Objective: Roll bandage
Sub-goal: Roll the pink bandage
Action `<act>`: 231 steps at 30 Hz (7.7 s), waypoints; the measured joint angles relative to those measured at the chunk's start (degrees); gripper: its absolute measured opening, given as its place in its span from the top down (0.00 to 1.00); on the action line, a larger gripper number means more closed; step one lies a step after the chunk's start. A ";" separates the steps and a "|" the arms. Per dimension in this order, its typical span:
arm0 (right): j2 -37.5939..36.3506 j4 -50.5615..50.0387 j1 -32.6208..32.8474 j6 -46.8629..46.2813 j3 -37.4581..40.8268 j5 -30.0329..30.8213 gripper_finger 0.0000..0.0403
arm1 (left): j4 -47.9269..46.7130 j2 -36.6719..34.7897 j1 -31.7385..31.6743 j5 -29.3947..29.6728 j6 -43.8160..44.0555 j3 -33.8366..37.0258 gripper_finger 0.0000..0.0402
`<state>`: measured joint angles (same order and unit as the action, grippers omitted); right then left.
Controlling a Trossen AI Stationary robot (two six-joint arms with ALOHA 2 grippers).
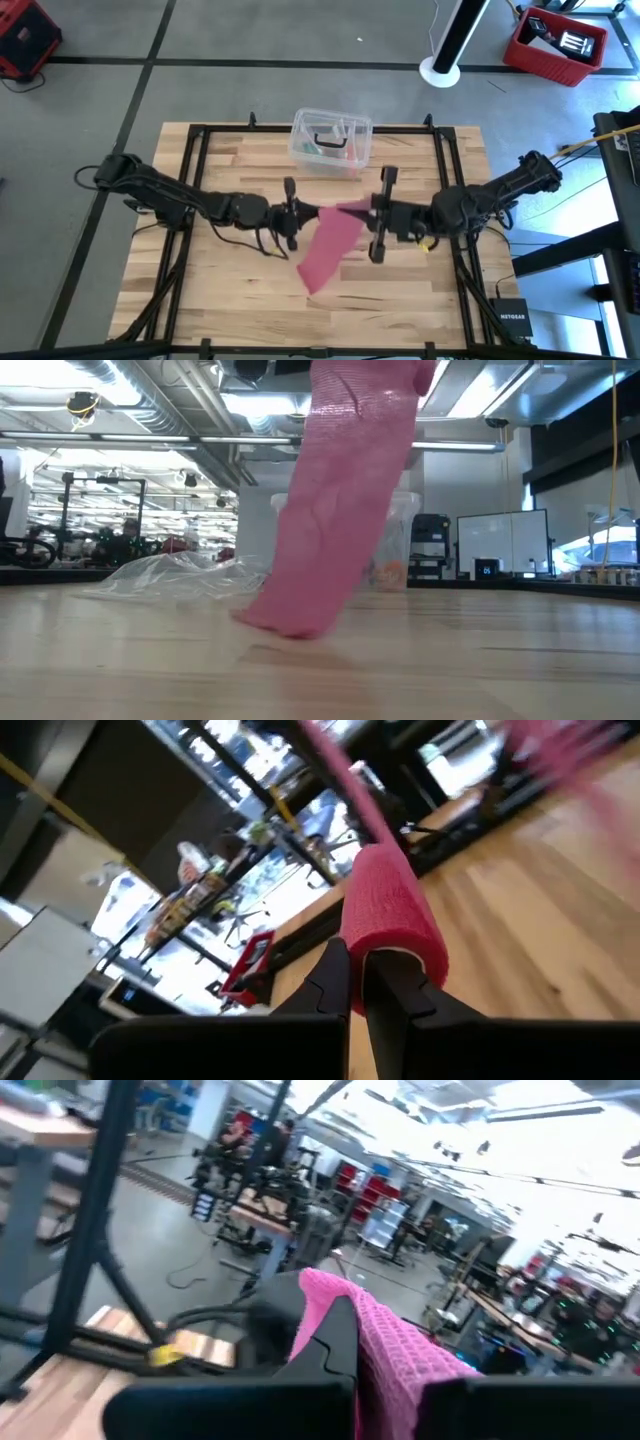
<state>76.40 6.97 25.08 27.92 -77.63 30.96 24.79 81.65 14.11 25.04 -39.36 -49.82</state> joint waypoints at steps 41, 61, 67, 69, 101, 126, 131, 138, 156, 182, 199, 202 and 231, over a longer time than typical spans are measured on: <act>4.85 -17.43 -29.64 -32.85 24.11 -22.79 0.44 | -3.46 3.40 8.14 2.14 25.60 0.07 0.99; -1.46 -43.20 -28.79 -32.46 13.24 -28.02 0.27 | -4.34 9.61 7.85 7.78 35.76 0.04 0.99; -8.61 -52.68 -22.99 -37.70 11.54 -28.61 0.30 | -4.31 9.59 8.29 9.96 34.19 0.02 0.99; -10.58 -54.21 -19.71 -40.07 12.67 -27.94 0.31 | -4.24 9.57 8.19 9.99 34.70 0.02 0.99; -9.44 -2.43 9.58 -53.93 44.54 -1.06 0.40 | 3.75 6.18 3.75 4.44 32.93 -0.13 0.99; 12.29 33.73 5.28 -41.14 46.59 2.98 0.69 | 6.19 6.18 3.04 5.32 30.14 -0.11 0.97; 9.93 33.26 9.82 -31.76 42.71 3.85 0.97 | 5.93 6.18 3.11 7.06 29.23 -0.11 0.97; -1.04 21.34 14.64 -14.71 31.69 13.25 0.98 | 1.45 6.09 4.63 6.84 29.20 -0.17 0.97; -4.99 -21.68 12.10 -47.29 16.78 -4.47 0.94 | -0.71 6.22 6.91 12.04 25.19 -0.04 0.97; 5.66 -11.73 12.02 -60.48 38.96 4.17 0.43 | 0.90 6.22 7.02 12.17 25.40 -0.01 0.97; 21.02 26.06 7.74 -47.45 43.31 -0.56 0.69 | 1.38 6.20 6.91 12.09 25.23 -0.09 0.97; 19.89 25.66 9.54 -44.73 41.74 -0.05 0.90 | 1.38 6.20 6.69 12.09 23.89 -0.09 0.97; -13.08 -31.32 -10.28 -3.91 4.06 16.81 0.99 | -2.59 10.86 18.11 10.93 31.62 -0.11 0.97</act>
<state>63.32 -24.35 14.80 24.01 -73.57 47.77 22.20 92.51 32.21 35.96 -7.74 -49.93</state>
